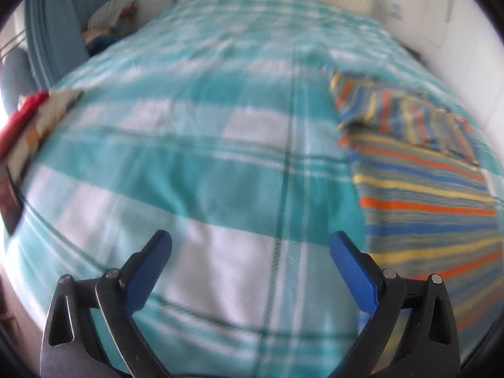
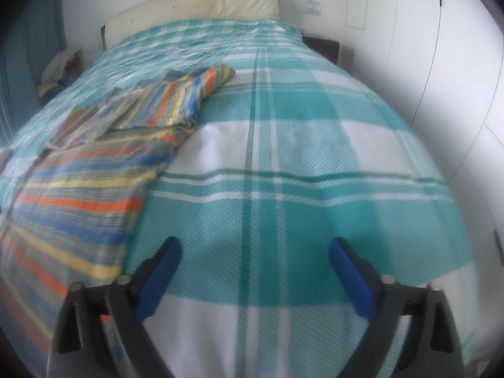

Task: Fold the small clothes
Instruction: 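Move the left tool toward the folded sweater, then grasp the striped sweater edge with the left tool and fold it over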

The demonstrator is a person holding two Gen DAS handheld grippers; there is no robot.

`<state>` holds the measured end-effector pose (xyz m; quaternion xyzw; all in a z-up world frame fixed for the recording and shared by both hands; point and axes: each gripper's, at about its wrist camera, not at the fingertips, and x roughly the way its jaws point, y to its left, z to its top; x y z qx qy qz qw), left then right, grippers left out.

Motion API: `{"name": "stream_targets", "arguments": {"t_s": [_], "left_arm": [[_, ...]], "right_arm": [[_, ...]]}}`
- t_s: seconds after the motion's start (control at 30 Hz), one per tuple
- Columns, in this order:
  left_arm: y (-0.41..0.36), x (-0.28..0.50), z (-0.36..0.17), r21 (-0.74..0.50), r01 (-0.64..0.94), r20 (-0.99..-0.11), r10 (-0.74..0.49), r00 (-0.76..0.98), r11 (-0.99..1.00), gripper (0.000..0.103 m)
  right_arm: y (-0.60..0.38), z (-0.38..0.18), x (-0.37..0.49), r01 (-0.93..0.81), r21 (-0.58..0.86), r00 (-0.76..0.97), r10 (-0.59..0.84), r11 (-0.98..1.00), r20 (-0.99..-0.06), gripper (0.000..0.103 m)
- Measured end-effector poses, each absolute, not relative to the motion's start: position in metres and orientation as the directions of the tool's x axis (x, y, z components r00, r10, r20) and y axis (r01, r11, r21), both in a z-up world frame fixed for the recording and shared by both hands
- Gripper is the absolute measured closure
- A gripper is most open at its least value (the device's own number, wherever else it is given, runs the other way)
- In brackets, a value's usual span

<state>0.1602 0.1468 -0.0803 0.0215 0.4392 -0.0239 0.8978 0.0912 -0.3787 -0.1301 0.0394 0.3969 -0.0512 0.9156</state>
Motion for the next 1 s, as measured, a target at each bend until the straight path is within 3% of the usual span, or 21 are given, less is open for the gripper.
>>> {"name": "stream_targets", "arguments": {"t_s": [0.07,0.17,0.27,0.33,0.37,0.4,0.43,0.5,0.53,0.57,0.6,0.63,0.67,0.87,1.0], "left_arm": [[0.158,0.142,-0.045,0.024,0.152,-0.786,-0.076,0.613,0.988,0.001],[0.154,0.116,-0.022,-0.007,0.315,-0.815,-0.188,0.549,0.949,0.001],[0.132,0.101,-0.051,-0.082,0.374,-0.848,-0.261,0.461,0.924,0.001],[0.115,0.097,-0.088,-0.097,0.356,-0.884,-0.245,0.398,0.93,0.004],[0.107,0.095,-0.105,-0.087,0.348,-0.9,-0.223,0.375,0.933,0.007],[0.1,0.092,-0.119,-0.082,0.344,-0.911,-0.211,0.355,0.936,0.02],[0.096,0.088,-0.129,-0.093,0.335,-0.92,-0.21,0.332,0.938,0.029],[0.091,0.078,-0.136,-0.128,0.333,-0.918,-0.239,0.317,0.934,0.03],[0.086,0.072,-0.136,-0.121,0.347,-0.915,-0.24,0.325,0.93,0.033],[0.082,0.069,-0.137,-0.109,0.362,-0.916,-0.235,0.325,0.926,0.041],[0.08,0.066,-0.137,-0.105,0.372,-0.916,-0.236,0.324,0.922,0.082],[0.081,0.066,-0.137,-0.137,0.372,-0.917,-0.26,0.304,0.918,0.098],[0.086,0.069,-0.137,-0.187,0.357,-0.914,-0.296,0.279,0.915,0.099],[0.122,0.117,-0.102,-0.457,0.279,-0.802,-0.527,0.281,0.844,0.099],[0.122,0.195,-0.081,-0.5,0.253,-0.741,-0.561,0.369,0.828,0.099]], "right_arm": [[-0.376,-0.092,0.066,0.048,0.008,0.705,-0.029,0.999,-0.708,0.015],[-0.369,-0.059,0.034,-0.056,0.001,0.659,0.038,0.998,-0.751,0.007],[-0.362,-0.071,0.014,-0.095,0.135,0.568,0.165,0.986,-0.806,0.006],[-0.357,-0.099,0.007,-0.074,0.253,0.501,0.256,0.965,-0.827,0.006],[-0.355,-0.115,0.004,-0.057,0.315,0.468,0.304,0.948,-0.83,0.006],[-0.353,-0.129,0.003,-0.04,0.36,0.44,0.34,0.932,-0.831,0.009],[-0.351,-0.142,0.001,-0.022,0.39,0.418,0.363,0.921,-0.833,0.012],[-0.346,-0.16,0.0,-0.008,0.427,0.396,0.395,0.904,-0.829,0.026],[-0.341,-0.165,0.0,-0.014,0.441,0.391,0.411,0.898,-0.824,0.027],[-0.336,-0.172,0.002,-0.029,0.443,0.374,0.42,0.896,-0.827,0.03],[-0.33,-0.176,0.001,-0.043,0.42,0.359,0.406,0.906,-0.84,0.048],[-0.324,-0.177,0.001,-0.061,0.377,0.345,0.373,0.924,-0.861,0.066],[-0.323,-0.173,0.002,-0.081,0.391,0.328,0.395,0.917,-0.858,0.097],[-0.359,-0.116,0.029,-0.099,0.562,0.417,0.547,0.821,-0.726,0.098],[-0.389,-0.093,0.094,-0.074,0.597,0.533,0.537,0.799,-0.654,0.098]]}}
